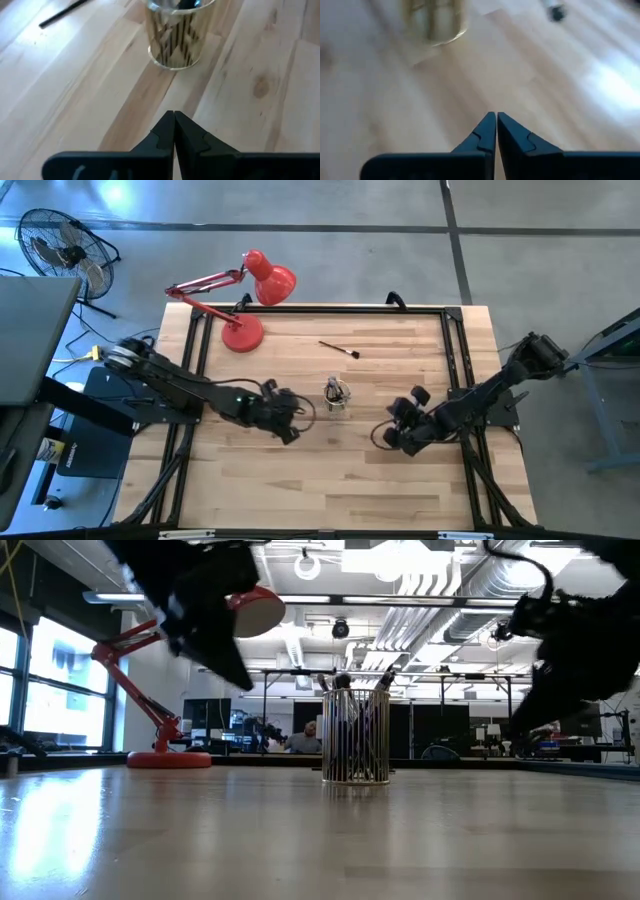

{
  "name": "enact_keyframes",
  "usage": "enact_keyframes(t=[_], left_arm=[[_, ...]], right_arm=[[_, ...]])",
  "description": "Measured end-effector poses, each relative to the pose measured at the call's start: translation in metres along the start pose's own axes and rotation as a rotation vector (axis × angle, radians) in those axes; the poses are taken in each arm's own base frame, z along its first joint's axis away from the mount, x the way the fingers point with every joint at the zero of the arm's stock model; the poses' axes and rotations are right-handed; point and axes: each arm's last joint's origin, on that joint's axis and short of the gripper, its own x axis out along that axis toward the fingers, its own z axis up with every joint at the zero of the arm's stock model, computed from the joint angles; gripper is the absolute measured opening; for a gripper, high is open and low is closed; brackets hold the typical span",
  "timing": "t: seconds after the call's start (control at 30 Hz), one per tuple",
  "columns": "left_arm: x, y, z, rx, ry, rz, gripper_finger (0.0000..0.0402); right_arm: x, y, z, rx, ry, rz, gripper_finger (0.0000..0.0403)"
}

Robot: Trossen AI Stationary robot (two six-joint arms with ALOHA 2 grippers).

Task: Put items in baskets/containers
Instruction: Put the brow brush into the wire organizer

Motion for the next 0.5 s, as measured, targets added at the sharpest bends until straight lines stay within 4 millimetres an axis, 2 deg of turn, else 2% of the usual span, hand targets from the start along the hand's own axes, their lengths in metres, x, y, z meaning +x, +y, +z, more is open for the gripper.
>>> enact_keyframes(t=[0.2, 0.27, 0.33, 0.5], left_arm=[[-0.008, 0.028, -0.03, -0.033, -0.06, -0.027, 0.0001], [-0.009, 0.031, -0.034, -0.028, -0.11, -0.067, 0.0], [-0.011, 0.037, -0.041, 0.006, -0.133, -0.093, 0.0], [-0.011, 0.037, -0.045, 0.075, -0.184, -0.223, 0.0]], right_arm=[[0.027, -0.021, 0.009, 0.12, 0.007, -0.094, 0.0048], [0.037, -0.029, 0.016, 0.132, -0.001, -0.125, 0.0067], [0.048, -0.039, 0.026, 0.145, 0.017, -0.137, 0.0084], [0.078, -0.069, 0.061, 0.215, 0.037, -0.01, 0.0118]])
